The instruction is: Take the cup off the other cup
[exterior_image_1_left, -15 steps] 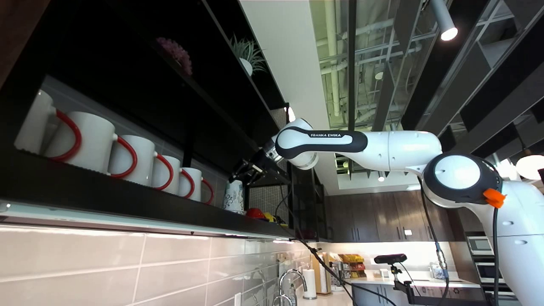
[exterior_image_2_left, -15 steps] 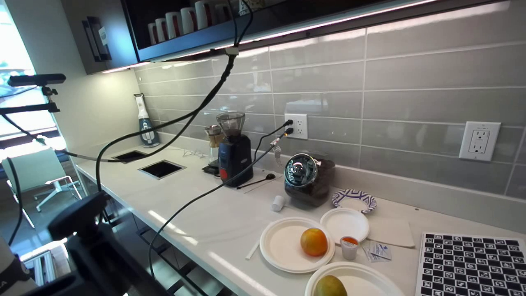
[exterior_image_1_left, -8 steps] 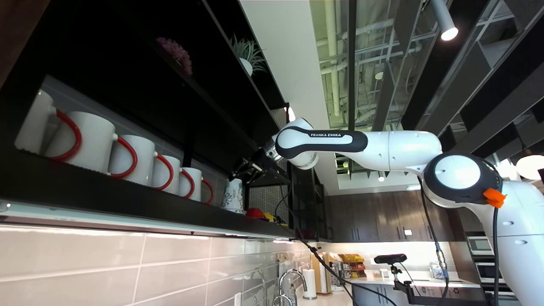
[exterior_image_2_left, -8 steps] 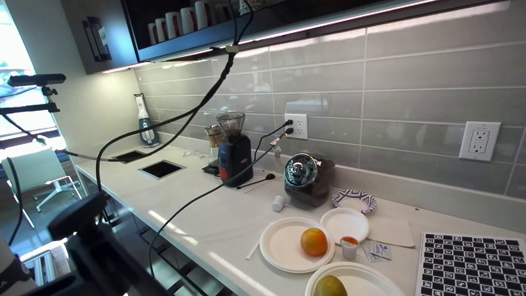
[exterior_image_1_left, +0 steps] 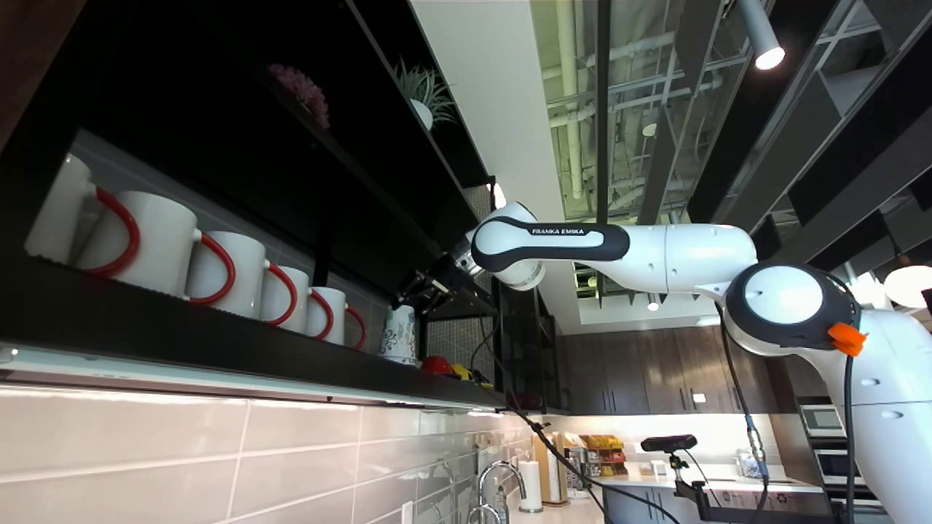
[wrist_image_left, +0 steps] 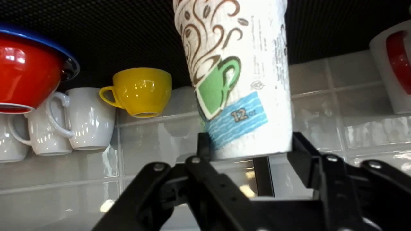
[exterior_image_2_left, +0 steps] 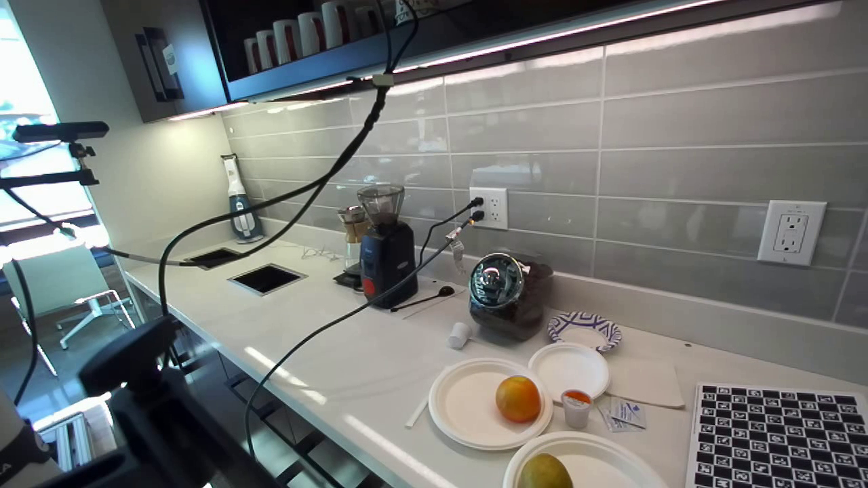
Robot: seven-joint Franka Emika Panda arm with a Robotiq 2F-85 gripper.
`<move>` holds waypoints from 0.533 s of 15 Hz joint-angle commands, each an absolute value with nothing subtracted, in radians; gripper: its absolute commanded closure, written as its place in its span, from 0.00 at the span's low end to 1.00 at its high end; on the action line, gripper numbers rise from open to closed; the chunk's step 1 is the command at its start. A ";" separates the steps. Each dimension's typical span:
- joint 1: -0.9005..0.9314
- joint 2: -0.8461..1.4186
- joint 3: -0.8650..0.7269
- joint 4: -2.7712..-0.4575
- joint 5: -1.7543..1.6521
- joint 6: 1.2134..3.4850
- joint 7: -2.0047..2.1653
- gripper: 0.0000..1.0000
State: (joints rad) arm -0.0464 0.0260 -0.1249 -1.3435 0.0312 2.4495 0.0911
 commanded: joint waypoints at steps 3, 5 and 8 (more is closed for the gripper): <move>-0.043 0.054 -0.124 -1.304 0.013 2.468 0.111 0.54; -0.042 0.055 -0.124 -1.304 0.012 2.473 0.110 0.45; -0.041 0.057 -0.124 -1.304 0.012 2.478 0.111 0.43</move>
